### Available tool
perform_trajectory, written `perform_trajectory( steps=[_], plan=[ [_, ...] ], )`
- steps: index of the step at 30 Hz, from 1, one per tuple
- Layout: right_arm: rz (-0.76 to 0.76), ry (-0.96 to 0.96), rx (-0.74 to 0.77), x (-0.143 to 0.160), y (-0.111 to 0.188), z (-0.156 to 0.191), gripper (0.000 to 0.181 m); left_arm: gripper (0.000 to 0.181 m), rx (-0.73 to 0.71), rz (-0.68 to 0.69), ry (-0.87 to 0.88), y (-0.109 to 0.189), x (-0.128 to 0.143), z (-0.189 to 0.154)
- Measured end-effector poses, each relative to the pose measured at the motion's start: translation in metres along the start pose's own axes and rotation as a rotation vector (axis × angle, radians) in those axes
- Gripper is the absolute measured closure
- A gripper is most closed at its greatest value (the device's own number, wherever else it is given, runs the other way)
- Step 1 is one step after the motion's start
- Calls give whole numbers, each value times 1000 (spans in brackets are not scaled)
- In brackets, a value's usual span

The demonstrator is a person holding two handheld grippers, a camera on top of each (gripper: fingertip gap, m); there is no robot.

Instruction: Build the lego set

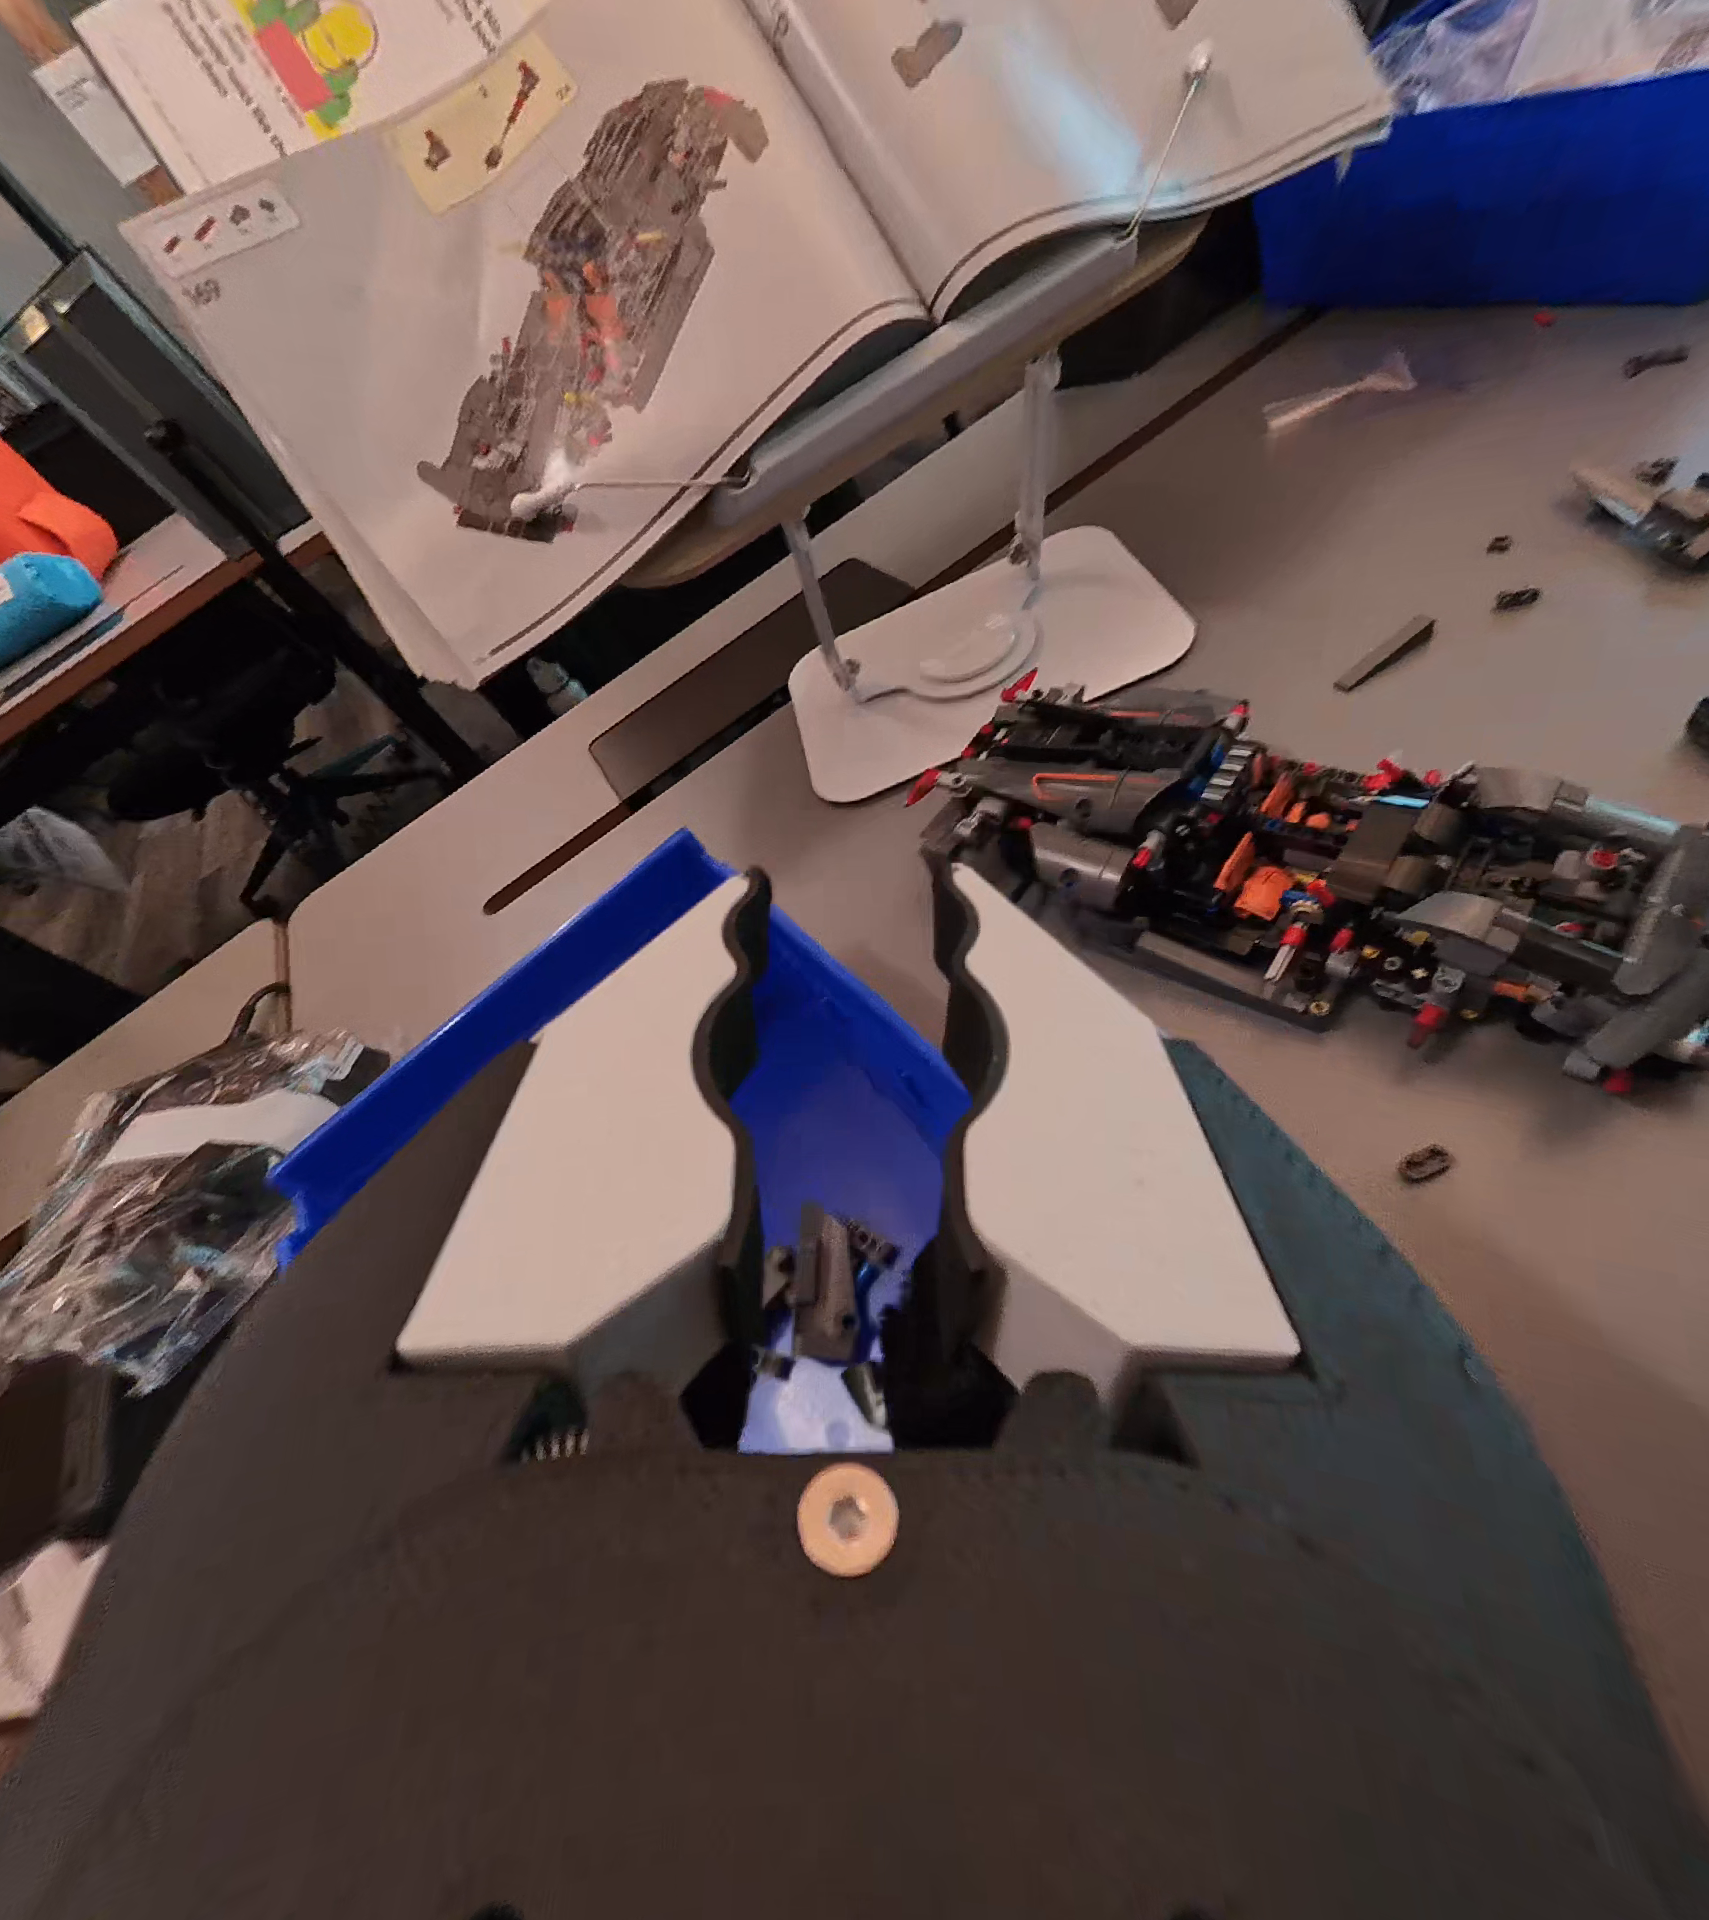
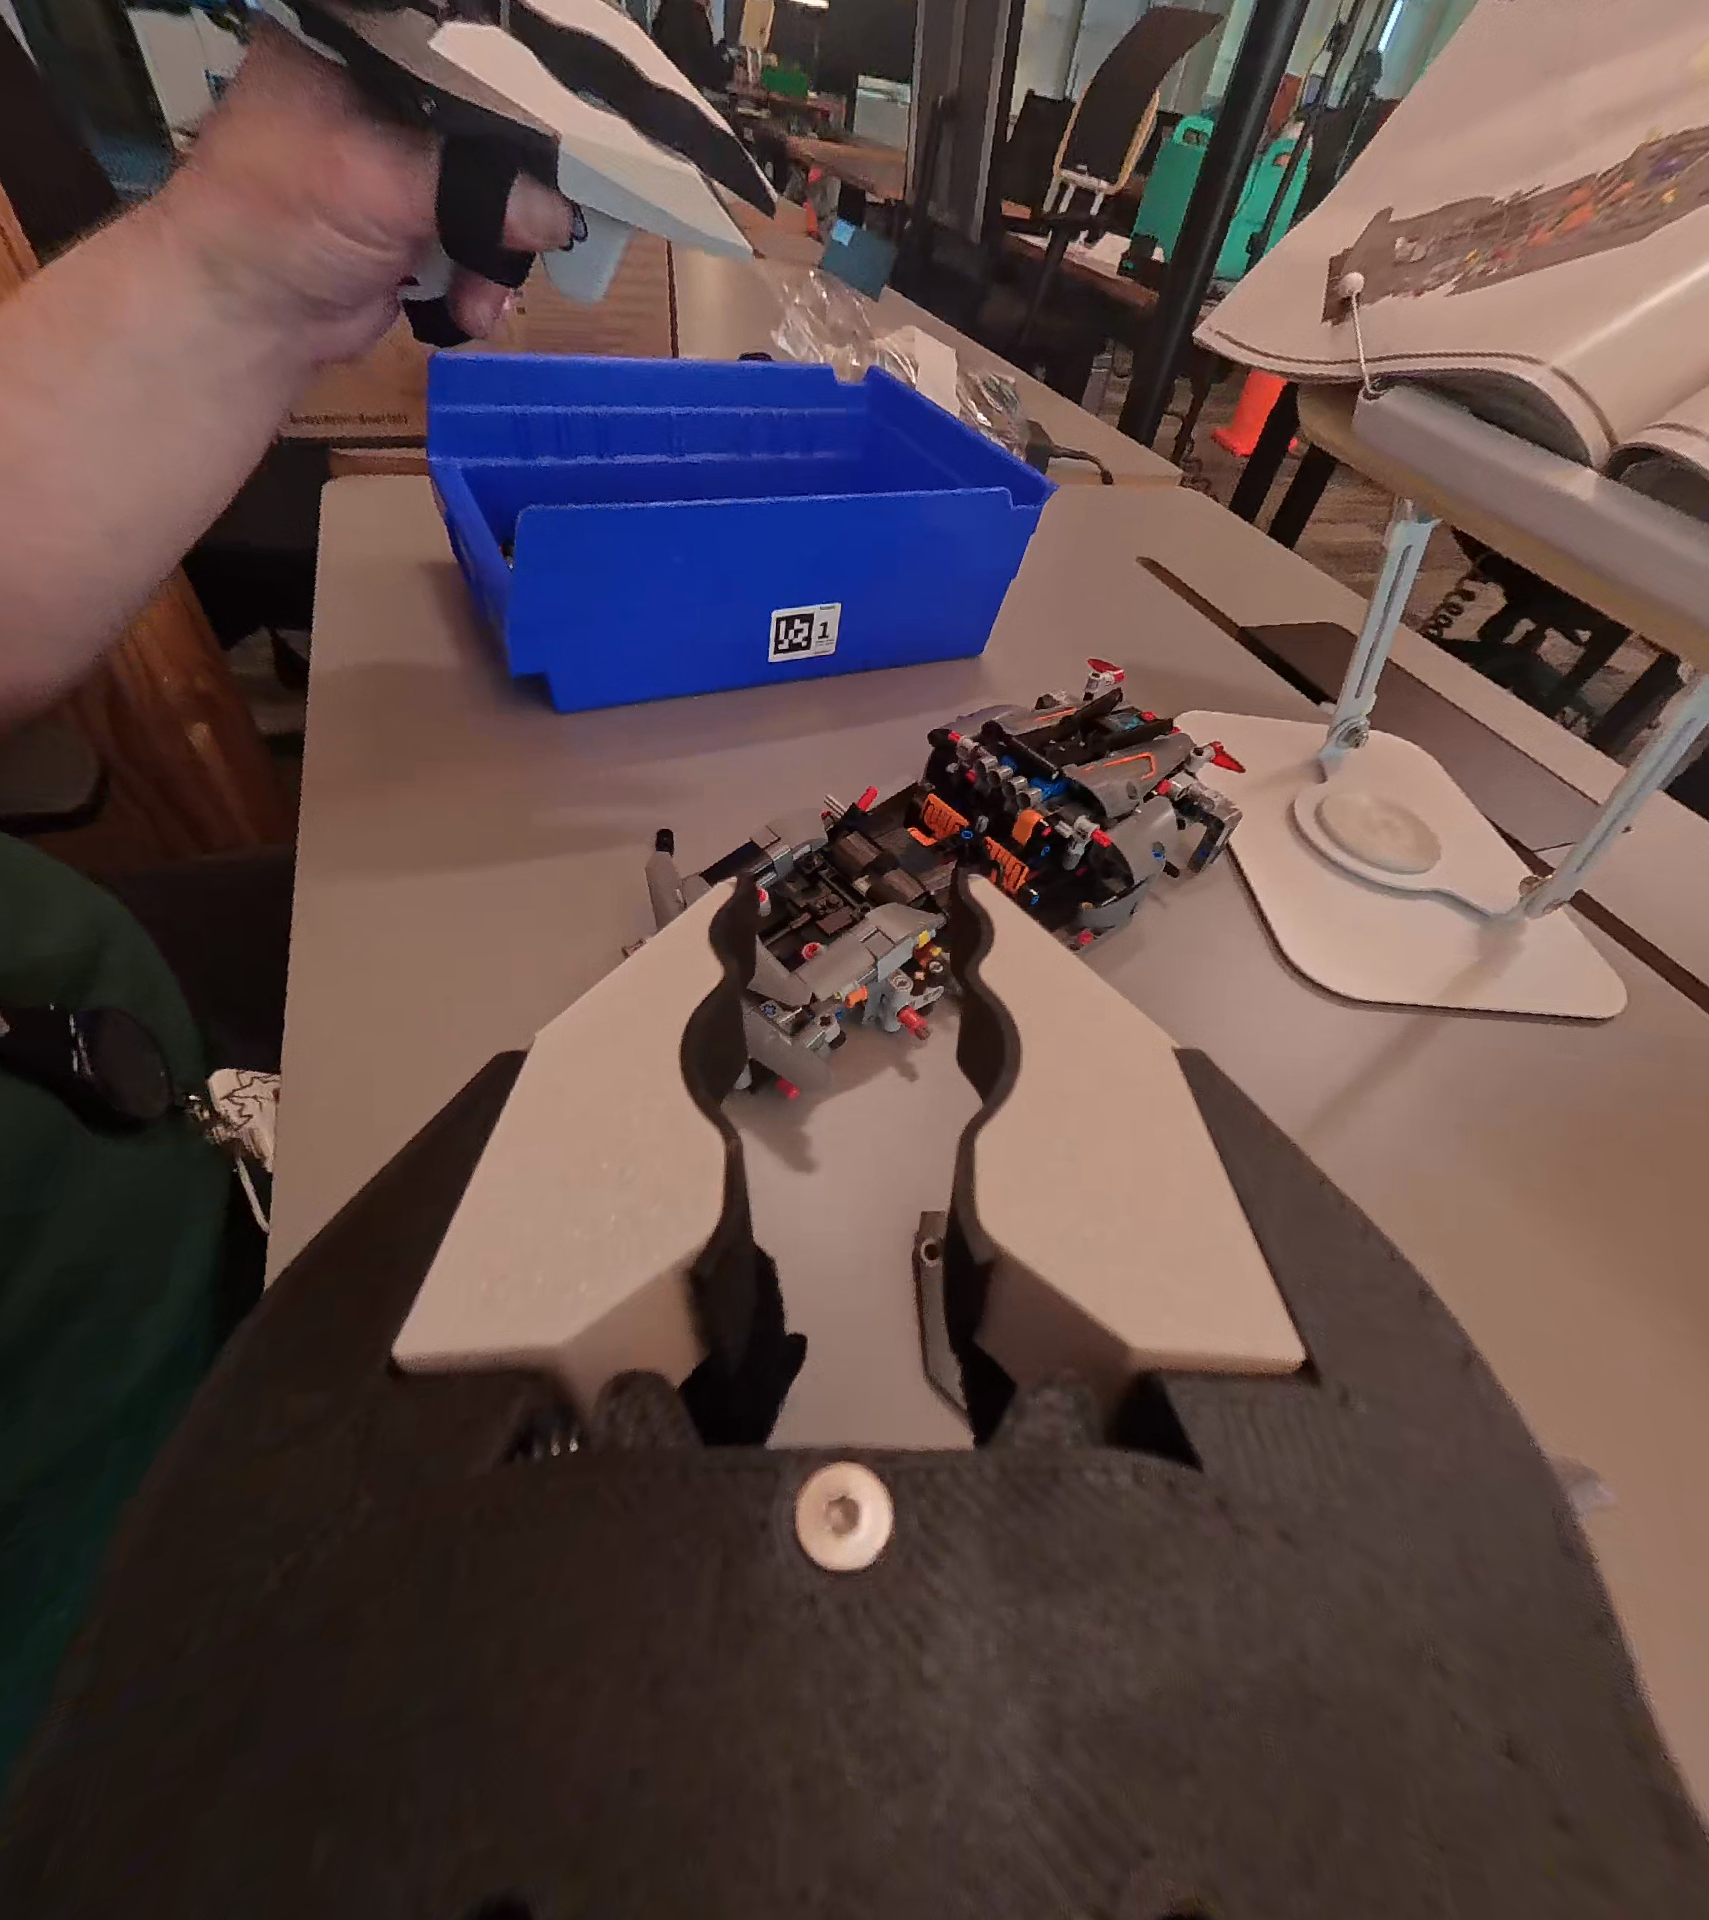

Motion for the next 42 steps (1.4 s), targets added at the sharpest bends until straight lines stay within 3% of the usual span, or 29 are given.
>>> perform_trajectory(
  steps=[4,8,11,13,17,20,26,29,42],
  plan=[
    [-23,-14,3,9,7,-2,146,141,-177,149,1,23,22,29],
    [-68,-24,-8,12,11,-3,147,126,-295,266,155,56,66,61],
    [-76,-18,-31,11,5,-2,147,110,-363,314,283,75,102,76],
    [-69,-3,-44,10,-2,-2,147,111,-414,310,294,83,118,80],
    [-82,4,-79,3,-15,0,147,106,-315,404,427,74,152,79],
    [-73,10,-94,-1,-24,2,148,118,-284,452,473,68,171,76],
    [-50,0,-108,-3,-37,1,150,168,-225,410,506,61,183,73],
    [-41,-11,-118,-3,-43,0,151,179,-259,404,501,59,184,75],
    [-10,4,-147,-13,-63,-2,148,178,-234,266,555,14,162,42]
  ],
)
Point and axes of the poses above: each gripper's, where its closed fingertips meet, y back along the fingers, x out of its underside, z = x × y across the jaws, the point moved 9 cm from there along y, back along the fingers, and after that the axes turned 3 degrees about -z, right-handed, at the moved point
